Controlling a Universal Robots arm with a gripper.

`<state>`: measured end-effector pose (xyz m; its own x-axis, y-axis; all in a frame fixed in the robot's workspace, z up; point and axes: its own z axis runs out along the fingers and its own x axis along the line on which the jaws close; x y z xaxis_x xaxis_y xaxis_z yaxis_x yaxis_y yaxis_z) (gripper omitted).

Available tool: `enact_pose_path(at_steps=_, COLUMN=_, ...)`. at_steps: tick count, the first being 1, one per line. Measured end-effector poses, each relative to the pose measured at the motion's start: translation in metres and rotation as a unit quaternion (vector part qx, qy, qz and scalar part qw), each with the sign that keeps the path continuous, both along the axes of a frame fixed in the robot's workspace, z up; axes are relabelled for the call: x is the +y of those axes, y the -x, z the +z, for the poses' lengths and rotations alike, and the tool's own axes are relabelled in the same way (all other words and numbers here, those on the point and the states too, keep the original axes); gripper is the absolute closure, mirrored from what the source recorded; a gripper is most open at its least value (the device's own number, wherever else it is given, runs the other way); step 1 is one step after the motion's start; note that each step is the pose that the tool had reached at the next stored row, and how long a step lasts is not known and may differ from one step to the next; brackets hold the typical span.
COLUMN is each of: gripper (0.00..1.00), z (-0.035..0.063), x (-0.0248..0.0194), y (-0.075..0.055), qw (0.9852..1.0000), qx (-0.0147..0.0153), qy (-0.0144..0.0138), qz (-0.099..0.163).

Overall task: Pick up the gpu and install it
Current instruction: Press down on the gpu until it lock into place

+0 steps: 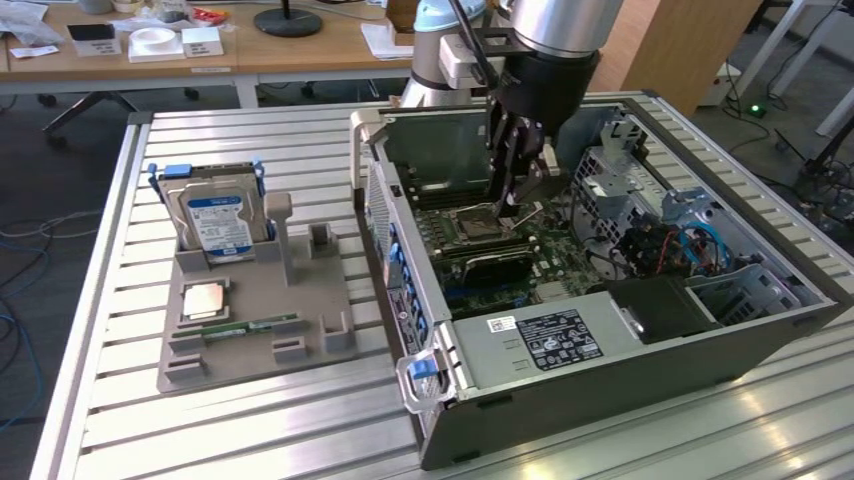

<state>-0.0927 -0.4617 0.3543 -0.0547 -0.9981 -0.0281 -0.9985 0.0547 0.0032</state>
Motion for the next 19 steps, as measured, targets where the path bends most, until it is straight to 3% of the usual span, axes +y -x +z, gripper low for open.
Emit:
enact_pose_path(at_steps=5, gripper=0.61, z=0.0000, x=0.0000, y=0.0000, qw=1.0000, qx=0.0000, qy=0.0000, qz=0.000)
enact_pose_path(at_steps=6, gripper=0.68, z=0.0000, x=0.0000, y=0.0000, qw=1.0000, qx=0.0000, qy=0.0000, qz=0.000)
enact_pose_path(at_steps=11, gripper=0.80, z=0.0000, x=0.0000, y=0.0000, qw=1.0000, qx=0.0000, qy=0.0000, qz=0.000)
enact_pose_path(at_steps=13, gripper=0.89, z=0.0000, x=0.0000, y=0.0000, qw=1.0000, qx=0.0000, qy=0.0000, qz=0.000)
enact_pose_path(at_steps=19, gripper=0.89, z=0.0000, x=0.0000, y=0.0000, qw=1.0000, qx=0.0000, qy=0.0000, qz=0.000)
